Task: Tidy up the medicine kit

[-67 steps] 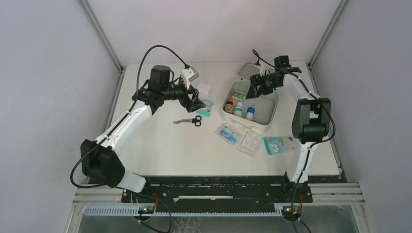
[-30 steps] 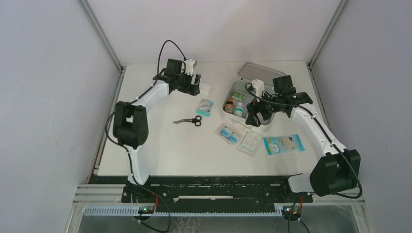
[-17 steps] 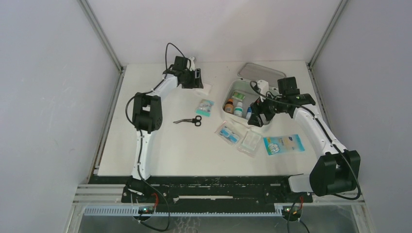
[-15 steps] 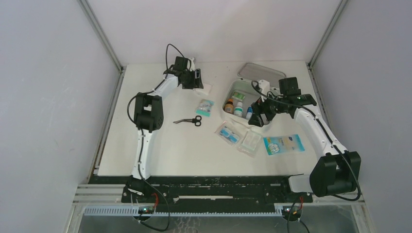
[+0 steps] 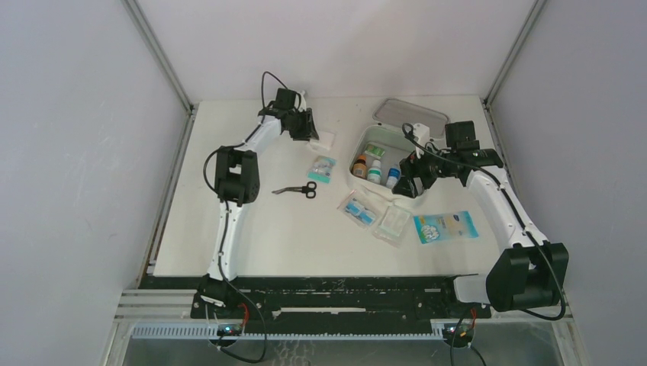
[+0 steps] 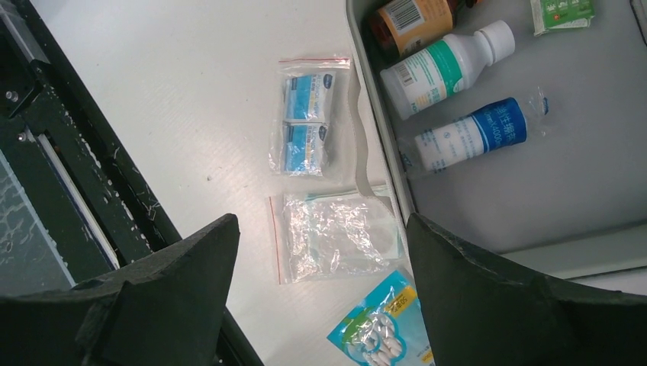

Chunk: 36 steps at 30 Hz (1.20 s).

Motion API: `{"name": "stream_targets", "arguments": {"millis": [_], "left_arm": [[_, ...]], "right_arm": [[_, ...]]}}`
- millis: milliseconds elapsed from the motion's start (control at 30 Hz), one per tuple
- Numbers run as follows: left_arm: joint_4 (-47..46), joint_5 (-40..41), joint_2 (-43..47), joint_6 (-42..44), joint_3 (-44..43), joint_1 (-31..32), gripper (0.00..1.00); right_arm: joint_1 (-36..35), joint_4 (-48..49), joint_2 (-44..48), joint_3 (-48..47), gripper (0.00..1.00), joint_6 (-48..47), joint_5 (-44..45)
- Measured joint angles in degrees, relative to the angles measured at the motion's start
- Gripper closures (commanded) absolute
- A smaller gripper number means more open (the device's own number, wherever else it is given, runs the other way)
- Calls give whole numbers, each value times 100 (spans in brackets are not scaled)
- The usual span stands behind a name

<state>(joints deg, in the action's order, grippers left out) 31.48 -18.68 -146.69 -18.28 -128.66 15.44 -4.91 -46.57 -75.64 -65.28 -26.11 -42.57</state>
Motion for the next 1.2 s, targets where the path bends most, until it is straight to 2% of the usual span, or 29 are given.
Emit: {"name": "stream_targets", "arguments": {"millis": [233,567,867,1200], "left_arm": [[118,-11,-7,-55,0,0,71],[149,-175,-4,11,0,0,99],[205,-673,144,267,52,-24,100],[-31,-1213,1882,708,1062,-70,100]], "right_arm": [[44,-57,28,-2,21,-2,-79],[101,-85,94,0,21,0,-131],[120,-52,162,0,23,61,-153],[109,544,297,0,25,527,-168]]}}
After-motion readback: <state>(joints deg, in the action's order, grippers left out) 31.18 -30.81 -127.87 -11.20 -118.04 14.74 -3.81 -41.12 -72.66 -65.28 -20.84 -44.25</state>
